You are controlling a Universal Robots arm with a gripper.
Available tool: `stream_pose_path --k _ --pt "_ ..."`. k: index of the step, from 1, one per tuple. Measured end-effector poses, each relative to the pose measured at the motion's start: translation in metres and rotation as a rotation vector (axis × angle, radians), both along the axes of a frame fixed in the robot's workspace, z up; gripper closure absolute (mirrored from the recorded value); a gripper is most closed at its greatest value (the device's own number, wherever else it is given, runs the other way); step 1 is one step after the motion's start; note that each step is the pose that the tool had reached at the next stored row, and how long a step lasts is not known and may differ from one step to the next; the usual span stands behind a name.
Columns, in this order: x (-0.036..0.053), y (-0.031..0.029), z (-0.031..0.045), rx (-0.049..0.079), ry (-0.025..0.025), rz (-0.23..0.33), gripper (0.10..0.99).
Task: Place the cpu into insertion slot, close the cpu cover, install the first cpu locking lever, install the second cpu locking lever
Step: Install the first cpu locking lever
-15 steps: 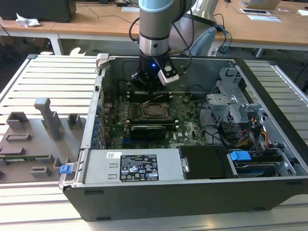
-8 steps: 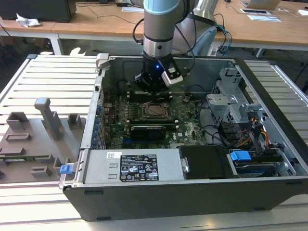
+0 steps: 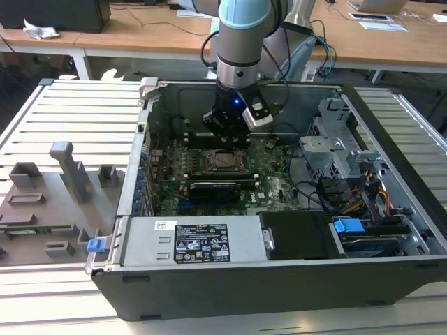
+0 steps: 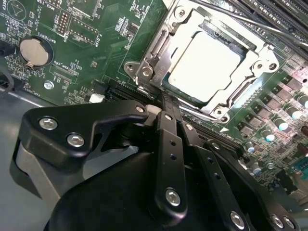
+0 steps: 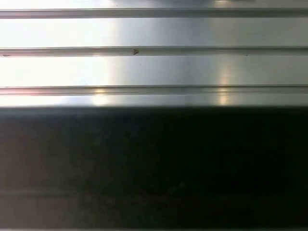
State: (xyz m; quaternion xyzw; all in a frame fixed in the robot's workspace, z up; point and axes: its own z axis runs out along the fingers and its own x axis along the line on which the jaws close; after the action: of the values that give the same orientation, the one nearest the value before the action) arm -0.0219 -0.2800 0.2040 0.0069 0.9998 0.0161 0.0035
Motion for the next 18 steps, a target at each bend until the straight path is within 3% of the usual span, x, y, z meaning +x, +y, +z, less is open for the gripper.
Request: stream_pose_path --k 9,11,14,17,18 --pt "0.0050 -0.0001 -0.0032 -0.001 0.0004 -0.001 0.980" --pt "0.0053 0.0003 0.0001 0.001 -0.0017 -0.001 0.980" --pt "0.0051 -0.0001 0.0093 -0.002 0.0003 -0.001 0.980" --pt "0.0033 -0.0069 0.0104 -0.002 -0.0005 0.002 0.980" --pt "0.0018 -0.0158 0.0104 -0.002 -0.0007 0.002 0.980"
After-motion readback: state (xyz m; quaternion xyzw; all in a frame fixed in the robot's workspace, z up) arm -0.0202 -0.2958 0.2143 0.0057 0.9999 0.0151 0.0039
